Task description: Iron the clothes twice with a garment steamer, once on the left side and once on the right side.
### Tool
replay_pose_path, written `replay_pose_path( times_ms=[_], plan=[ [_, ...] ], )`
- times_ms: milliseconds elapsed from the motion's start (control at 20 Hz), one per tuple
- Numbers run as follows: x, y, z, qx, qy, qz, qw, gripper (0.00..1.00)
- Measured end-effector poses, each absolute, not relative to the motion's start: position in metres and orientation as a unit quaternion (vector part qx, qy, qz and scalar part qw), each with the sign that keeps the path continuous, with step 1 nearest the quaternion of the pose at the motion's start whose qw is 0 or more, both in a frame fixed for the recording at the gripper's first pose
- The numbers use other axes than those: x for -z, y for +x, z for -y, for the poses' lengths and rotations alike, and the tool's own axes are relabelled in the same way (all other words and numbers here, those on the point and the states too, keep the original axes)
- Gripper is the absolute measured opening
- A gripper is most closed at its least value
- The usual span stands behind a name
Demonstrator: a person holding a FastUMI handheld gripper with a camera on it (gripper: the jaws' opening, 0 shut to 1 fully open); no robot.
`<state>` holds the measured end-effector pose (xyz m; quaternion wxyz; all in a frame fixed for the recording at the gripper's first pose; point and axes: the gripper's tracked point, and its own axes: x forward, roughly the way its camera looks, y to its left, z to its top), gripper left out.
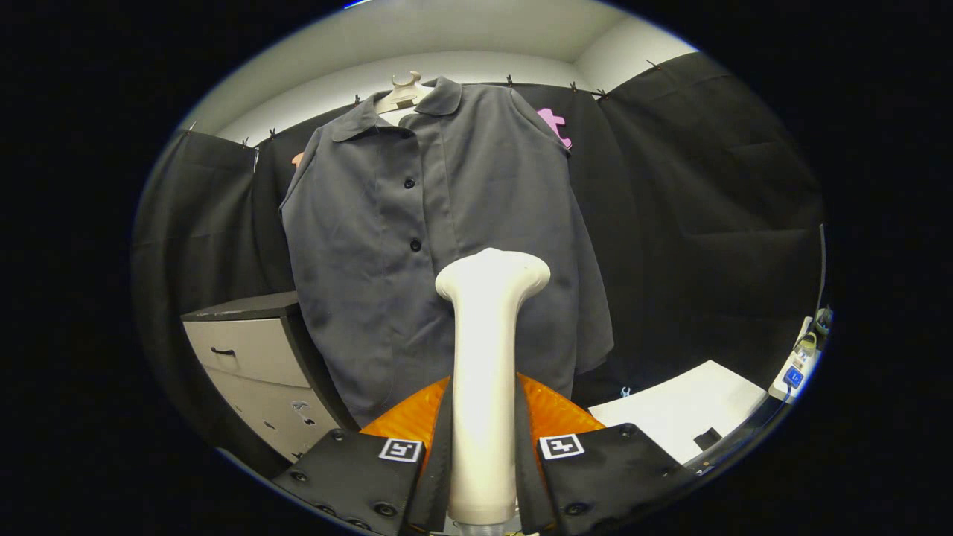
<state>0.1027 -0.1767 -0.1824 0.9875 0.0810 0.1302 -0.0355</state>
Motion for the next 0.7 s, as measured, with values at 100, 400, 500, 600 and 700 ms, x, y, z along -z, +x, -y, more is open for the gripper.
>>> replay_pose_path(
  times_ms=[100,400,500,600,700],
  plan=[
    [0.175,0.101,0.178,0.04,0.077,-0.124,0.989,0.43],
    [0.135,0.095,0.167,0.044,0.059,-0.095,0.993,0.43],
    [0.121,0.091,0.158,0.046,0.053,-0.084,0.994,0.43],
    [0.104,0.086,0.148,0.044,0.051,-0.07,0.995,0.43],
    [0.087,0.081,0.134,0.041,0.045,-0.057,0.996,0.43]
  ],
)
